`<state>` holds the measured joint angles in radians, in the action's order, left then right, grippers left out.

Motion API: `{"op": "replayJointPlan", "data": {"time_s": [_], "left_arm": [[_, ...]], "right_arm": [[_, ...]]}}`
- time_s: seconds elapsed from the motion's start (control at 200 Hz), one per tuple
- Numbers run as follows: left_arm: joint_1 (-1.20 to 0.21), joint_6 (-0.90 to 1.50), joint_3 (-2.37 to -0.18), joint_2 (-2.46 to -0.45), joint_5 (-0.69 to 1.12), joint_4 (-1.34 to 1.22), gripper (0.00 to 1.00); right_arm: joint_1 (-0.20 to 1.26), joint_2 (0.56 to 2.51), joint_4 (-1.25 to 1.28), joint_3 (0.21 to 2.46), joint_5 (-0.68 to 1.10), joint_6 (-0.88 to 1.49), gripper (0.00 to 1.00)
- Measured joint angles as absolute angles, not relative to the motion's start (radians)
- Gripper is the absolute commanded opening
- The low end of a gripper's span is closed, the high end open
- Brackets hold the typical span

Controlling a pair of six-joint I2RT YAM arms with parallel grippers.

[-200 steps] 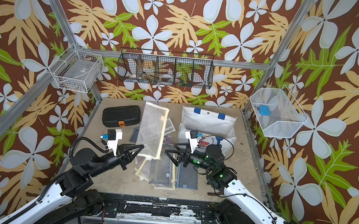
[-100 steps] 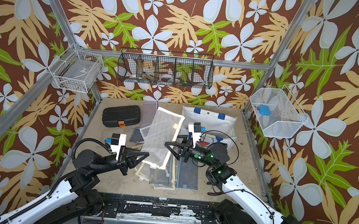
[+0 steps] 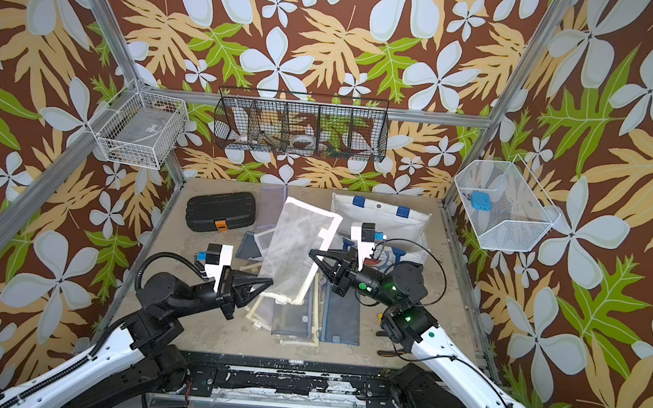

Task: Put the pencil pouch into the canvas bag
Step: Pick up the pencil case from the pencil case, then place the pencil case in the canvas bag.

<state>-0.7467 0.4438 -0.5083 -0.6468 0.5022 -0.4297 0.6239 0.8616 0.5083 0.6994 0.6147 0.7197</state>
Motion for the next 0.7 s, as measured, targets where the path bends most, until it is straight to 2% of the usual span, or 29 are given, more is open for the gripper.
{"op": "replayJointPlan", "data": {"time_s": [0.015,0.03,0.08,0.185,0.44,0.701], "left_arm": [[-0.747,0.444,-0.508,-0.648,0.496,-0.425,0.53],[-0.747,0.444,-0.507,-0.648,0.490,-0.420,0.64],[-0.747,0.444,-0.505,-0.649,0.463,-0.399,0.79],[-0.747,0.444,-0.503,-0.659,0.406,-0.358,0.90],[-0.747,0.444,-0.490,-0.684,0.241,-0.241,0.92],[-0.747,0.453,-0.464,-0.662,0.192,-0.197,0.92]], "right_arm": [[0.624,0.858,0.488,0.709,0.609,0.709,0.00],[0.624,0.855,0.465,0.719,0.602,0.694,0.00],[0.624,0.846,0.388,0.764,0.572,0.638,0.00],[0.624,0.852,0.165,0.912,0.444,0.466,0.00],[0.623,0.969,-0.284,1.187,-0.002,0.000,0.00],[0.621,1.088,-0.362,1.303,-0.358,-0.384,0.00]]}}
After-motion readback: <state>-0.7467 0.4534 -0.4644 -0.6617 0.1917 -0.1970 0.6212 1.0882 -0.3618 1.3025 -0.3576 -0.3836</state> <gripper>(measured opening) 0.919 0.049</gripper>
